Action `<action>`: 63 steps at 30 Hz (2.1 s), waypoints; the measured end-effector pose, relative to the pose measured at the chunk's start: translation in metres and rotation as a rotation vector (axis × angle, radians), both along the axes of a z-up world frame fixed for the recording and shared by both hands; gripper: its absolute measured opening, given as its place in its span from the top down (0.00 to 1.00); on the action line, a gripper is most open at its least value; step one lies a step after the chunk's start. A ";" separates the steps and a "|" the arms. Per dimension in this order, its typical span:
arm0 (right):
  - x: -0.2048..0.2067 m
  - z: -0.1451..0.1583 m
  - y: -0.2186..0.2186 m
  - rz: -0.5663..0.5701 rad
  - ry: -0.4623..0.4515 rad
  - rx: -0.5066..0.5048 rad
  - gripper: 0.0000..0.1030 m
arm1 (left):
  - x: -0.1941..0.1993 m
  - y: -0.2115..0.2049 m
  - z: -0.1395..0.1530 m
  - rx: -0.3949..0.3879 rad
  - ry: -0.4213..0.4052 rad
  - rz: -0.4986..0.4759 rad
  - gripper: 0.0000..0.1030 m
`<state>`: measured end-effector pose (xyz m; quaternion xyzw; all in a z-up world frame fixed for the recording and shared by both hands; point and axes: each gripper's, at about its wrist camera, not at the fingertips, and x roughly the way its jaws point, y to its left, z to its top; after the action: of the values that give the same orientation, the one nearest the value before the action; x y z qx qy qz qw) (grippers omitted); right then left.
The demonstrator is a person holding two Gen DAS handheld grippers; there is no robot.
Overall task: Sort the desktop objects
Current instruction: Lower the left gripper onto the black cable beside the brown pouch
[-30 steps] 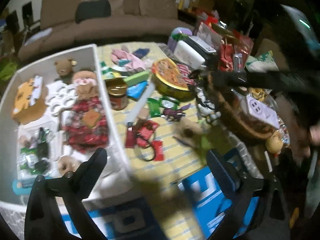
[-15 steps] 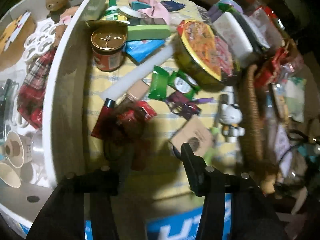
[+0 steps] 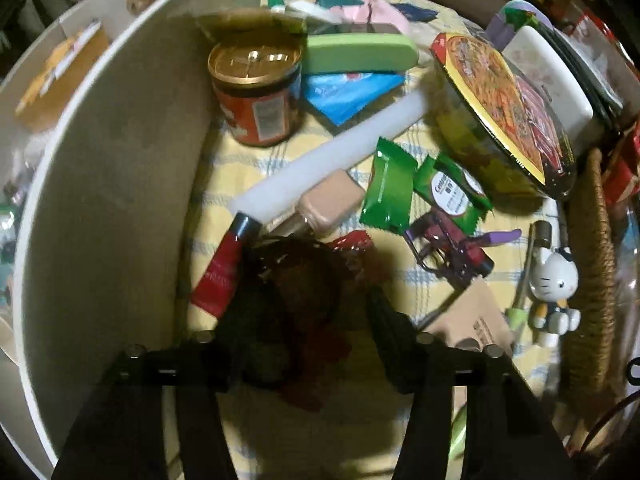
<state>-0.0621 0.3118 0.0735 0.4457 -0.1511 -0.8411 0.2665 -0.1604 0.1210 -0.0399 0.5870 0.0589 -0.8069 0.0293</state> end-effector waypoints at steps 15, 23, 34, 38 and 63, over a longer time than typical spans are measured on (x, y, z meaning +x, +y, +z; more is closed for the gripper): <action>0.001 -0.008 -0.008 -0.005 -0.018 0.006 0.93 | 0.027 -0.001 0.032 0.185 0.041 -0.106 0.96; 0.010 0.025 -0.017 0.004 0.010 0.013 0.92 | 0.037 -0.030 0.115 0.328 0.133 -0.153 0.96; 0.022 0.051 -0.023 -0.027 0.022 0.062 0.93 | 0.043 -0.024 0.078 0.291 0.022 -0.228 0.88; 0.025 0.037 -0.015 -0.037 -0.005 0.085 0.93 | 0.035 -0.001 0.036 0.245 -0.061 -0.268 0.55; 0.021 -0.002 0.003 -0.053 -0.060 0.067 0.92 | 0.035 0.002 0.006 0.188 -0.025 -0.300 0.94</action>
<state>-0.0407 0.3146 0.0717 0.4754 -0.1425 -0.8386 0.2245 -0.1257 0.1228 -0.0335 0.5995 0.0456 -0.7857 -0.1459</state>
